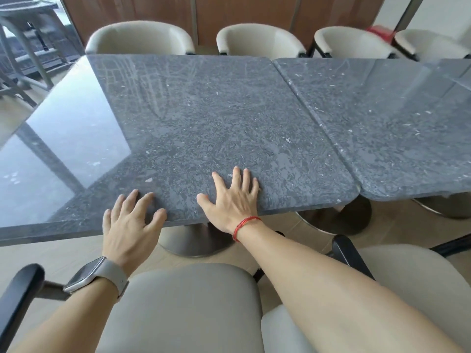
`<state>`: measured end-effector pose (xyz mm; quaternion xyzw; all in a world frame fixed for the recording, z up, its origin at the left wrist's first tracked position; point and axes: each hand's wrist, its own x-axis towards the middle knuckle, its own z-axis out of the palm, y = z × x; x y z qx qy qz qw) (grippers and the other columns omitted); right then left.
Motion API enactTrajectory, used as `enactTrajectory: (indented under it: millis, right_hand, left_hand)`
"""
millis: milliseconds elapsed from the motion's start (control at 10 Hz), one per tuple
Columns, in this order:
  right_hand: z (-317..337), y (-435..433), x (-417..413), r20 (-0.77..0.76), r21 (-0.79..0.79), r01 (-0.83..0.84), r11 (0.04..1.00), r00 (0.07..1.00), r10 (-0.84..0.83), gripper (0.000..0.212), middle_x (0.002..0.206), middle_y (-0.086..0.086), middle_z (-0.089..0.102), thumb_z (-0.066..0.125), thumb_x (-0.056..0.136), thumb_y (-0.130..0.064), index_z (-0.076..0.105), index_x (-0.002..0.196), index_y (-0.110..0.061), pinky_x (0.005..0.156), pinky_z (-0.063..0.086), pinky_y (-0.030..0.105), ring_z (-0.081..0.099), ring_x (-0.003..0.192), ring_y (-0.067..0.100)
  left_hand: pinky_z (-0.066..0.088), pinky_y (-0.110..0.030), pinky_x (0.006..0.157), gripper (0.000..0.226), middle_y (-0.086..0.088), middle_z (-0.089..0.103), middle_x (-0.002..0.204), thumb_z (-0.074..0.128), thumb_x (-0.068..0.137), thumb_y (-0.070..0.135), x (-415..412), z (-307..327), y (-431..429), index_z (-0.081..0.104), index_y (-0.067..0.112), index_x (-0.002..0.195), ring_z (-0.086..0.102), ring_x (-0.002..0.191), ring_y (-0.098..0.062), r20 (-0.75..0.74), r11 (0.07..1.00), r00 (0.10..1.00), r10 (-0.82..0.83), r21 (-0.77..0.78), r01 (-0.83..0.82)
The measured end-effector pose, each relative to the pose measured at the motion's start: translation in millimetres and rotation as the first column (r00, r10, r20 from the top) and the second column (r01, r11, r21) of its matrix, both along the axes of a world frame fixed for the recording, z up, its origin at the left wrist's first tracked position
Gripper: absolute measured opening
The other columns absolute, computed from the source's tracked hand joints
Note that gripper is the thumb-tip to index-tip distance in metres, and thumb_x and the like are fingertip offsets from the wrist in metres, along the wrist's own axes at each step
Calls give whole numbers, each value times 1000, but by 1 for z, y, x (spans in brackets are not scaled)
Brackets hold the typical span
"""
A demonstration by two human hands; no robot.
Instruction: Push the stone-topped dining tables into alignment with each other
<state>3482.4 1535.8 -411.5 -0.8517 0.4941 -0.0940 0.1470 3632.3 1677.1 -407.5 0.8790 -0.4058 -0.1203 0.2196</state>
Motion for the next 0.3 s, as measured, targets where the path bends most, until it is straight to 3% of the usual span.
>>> enactTrajectory:
  millis: [100, 200, 300]
  right_hand:
    - [22, 1, -17, 103, 136, -53, 989, 994, 39, 67, 155, 18, 36, 45, 96, -61, 32, 155, -33, 120, 16, 48, 26, 146, 34]
    - [44, 18, -42, 158, 277, -136, 951, 983, 94, 64, 149, 14, 43, 44, 97, -59, 29, 155, -36, 116, 30, 49, 37, 139, 34]
    - [76, 40, -75, 269, 343, -216, 914, 955, 125, 62, 150, 10, 42, 47, 98, -56, 31, 154, -36, 115, 33, 44, 41, 139, 30]
  left_hand:
    - [22, -39, 121, 73, -3, 43, 159, 46, 84, 61, -16, 24, 17, 54, 26, 147, 31, 150, -23, -259, 992, 966, -8, -124, -25]
    - [33, -31, 108, 68, 2, 46, 154, 56, 86, 61, -34, 56, 37, 53, 32, 146, 44, 138, -17, -422, 978, 906, -33, -200, -58]
    - [39, -32, 104, 76, 10, 52, 144, 50, 72, 74, -57, 94, 60, 56, 40, 140, 54, 125, -3, -515, 940, 854, -77, -323, -111]
